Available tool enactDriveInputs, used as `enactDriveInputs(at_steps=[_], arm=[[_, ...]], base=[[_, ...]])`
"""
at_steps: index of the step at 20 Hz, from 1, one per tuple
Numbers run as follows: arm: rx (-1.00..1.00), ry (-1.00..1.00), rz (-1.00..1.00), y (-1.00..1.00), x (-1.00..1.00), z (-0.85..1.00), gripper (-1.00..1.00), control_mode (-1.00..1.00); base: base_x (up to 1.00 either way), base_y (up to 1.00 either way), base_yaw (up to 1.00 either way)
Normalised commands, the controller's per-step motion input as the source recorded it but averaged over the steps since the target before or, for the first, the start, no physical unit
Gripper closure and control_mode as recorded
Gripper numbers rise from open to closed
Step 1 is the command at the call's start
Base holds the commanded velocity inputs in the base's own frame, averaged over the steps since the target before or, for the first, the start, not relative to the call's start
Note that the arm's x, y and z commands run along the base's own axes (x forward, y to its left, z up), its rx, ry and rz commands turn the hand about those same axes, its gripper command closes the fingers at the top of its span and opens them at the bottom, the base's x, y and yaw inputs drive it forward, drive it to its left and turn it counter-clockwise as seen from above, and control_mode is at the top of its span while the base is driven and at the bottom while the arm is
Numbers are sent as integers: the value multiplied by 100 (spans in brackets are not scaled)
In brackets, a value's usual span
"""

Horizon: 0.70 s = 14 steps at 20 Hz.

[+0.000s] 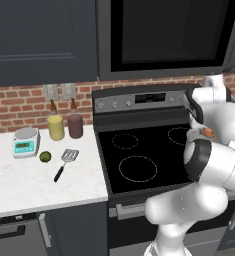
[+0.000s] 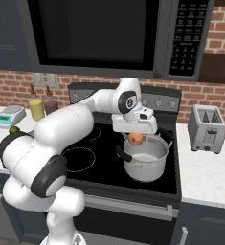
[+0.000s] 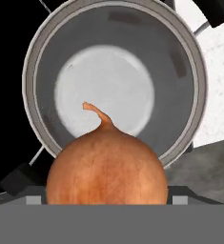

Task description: Put the onion and lime in the pot. Retrieve the spatula and lightly stir the vegetables in the pot.

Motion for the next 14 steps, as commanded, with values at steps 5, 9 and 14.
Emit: enactDriveInputs(at_steps=[5,9,14], arm=[[0,0,10,-36,39,-41,100,-100],[0,0,10,-31,33,-42,100,-100],[0,-1,9,-15,10,-38,100,-100]], base=[[0,0,0],[0,0,0],[0,0,0]])
